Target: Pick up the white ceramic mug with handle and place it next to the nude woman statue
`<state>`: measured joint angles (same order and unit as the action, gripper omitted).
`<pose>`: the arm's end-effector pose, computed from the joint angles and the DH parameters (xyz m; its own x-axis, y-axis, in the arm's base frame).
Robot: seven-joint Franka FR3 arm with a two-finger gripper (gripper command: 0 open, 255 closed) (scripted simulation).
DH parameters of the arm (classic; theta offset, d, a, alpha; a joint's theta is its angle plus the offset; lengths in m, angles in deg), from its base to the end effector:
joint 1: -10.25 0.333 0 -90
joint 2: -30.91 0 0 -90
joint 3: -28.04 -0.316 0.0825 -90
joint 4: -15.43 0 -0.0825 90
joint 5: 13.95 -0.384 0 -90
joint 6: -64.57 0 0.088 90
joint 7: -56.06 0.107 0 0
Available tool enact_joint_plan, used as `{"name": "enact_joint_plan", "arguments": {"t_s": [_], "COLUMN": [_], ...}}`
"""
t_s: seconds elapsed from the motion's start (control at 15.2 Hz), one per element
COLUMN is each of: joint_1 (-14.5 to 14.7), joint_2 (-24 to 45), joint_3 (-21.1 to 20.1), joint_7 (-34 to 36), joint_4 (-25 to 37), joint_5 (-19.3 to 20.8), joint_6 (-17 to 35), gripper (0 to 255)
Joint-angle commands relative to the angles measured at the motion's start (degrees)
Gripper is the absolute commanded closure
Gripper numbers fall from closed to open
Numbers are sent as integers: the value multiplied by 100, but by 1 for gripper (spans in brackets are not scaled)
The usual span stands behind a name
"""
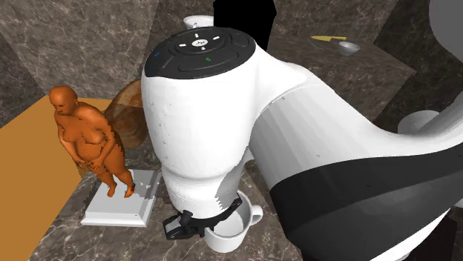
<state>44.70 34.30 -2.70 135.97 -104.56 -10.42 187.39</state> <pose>0.2368 0.5004 0.3979 0.9748 -0.2223 0.0209 -0.2224 -0.9749 0.0051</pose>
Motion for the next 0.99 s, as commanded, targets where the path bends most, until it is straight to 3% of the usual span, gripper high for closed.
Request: {"name": "enact_joint_plan", "arguments": {"t_s": [0.0, 0.26, 0.79, 0.86, 0.92], "joint_1": [10, 32, 33, 33, 33], "joint_2": [79, 298, 297, 297, 298], "joint_3": [0, 16, 17, 17, 17], "joint_7": [47, 163, 163, 163, 163], "joint_4": [-86, -257, -257, -257, -257], "joint_5": [56, 214, 214, 214, 214], "joint_6": [156, 510, 510, 510, 510], "gripper": [255, 255, 255, 0, 0]}}
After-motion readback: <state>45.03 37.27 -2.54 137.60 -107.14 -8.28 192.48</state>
